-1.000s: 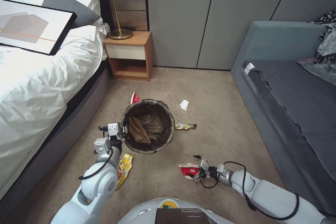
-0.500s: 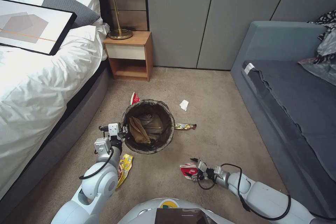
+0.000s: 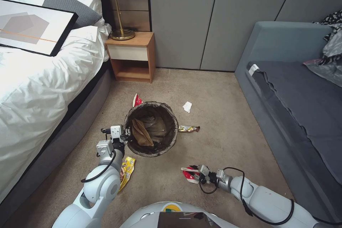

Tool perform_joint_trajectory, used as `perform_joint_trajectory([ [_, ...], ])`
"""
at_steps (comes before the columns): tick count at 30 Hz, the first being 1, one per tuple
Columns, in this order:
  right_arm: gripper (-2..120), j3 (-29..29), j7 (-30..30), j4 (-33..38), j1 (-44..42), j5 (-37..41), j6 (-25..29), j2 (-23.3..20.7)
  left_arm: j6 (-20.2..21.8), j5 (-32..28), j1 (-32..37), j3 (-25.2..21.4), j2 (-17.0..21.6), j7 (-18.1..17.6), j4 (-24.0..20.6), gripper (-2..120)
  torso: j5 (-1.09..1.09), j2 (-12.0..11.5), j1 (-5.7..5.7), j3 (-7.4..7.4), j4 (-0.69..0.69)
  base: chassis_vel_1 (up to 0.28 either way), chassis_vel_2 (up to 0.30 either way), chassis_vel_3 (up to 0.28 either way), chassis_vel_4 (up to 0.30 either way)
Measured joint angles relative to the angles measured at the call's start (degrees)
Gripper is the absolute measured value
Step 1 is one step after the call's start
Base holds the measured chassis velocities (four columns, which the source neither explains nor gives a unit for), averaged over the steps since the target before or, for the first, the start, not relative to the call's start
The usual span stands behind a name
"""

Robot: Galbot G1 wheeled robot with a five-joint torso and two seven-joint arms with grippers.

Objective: Pick up the trash bin, then pick up the garbage from the floor and place it into the trash bin.

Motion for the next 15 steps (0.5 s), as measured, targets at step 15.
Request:
perform_joint_trajectory([
  [15,0,0.9,1.1,1.5,-0.1,0.1,-0.1,-0.4,0.0,-0.4,-0.8,1.0,0.1,-0.3,0.6,4,0.01,0.0,0.0,0.0,0.01,0.0,0.0,0.0,0.0],
])
